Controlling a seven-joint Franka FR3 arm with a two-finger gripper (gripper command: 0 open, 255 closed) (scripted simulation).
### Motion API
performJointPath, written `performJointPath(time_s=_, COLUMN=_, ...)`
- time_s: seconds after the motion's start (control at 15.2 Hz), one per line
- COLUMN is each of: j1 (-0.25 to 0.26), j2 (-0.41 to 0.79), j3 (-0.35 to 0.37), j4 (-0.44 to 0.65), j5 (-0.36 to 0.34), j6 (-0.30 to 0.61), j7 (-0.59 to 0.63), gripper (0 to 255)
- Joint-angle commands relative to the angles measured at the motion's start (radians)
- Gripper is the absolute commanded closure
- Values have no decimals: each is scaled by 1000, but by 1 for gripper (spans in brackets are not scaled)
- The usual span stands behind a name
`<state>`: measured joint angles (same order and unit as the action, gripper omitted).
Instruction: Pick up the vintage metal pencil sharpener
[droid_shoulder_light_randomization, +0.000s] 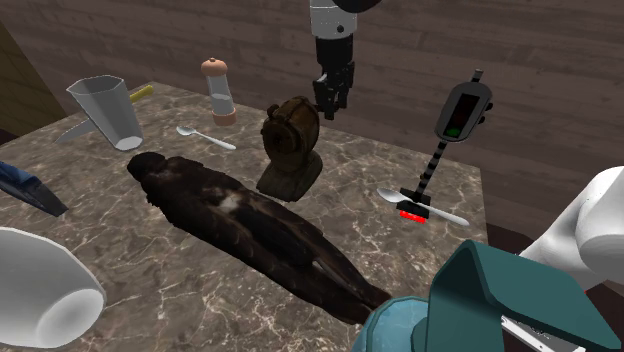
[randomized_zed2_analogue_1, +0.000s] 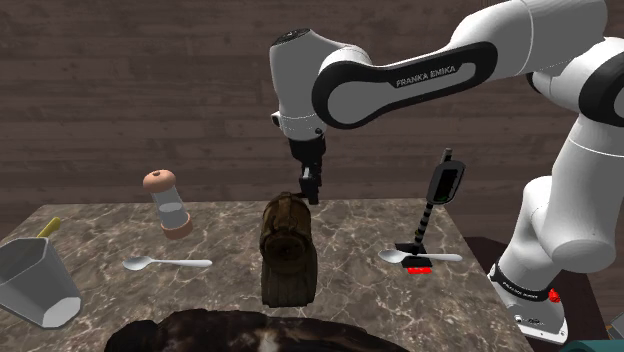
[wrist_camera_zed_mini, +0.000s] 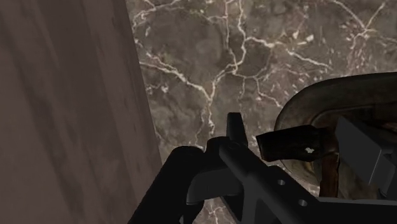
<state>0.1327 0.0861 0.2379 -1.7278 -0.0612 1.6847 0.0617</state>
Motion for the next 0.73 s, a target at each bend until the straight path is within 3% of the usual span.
performJointPath(time_s=0.0, j1=0, j2=-1, j3=0, j4=-4, j5=0, j6=3, j7=0, gripper=255)
performJointPath(time_s=0.66, j1=0, j2=1, j3=0, j4=25, j5=0, j6=-24, j7=-1, gripper=255)
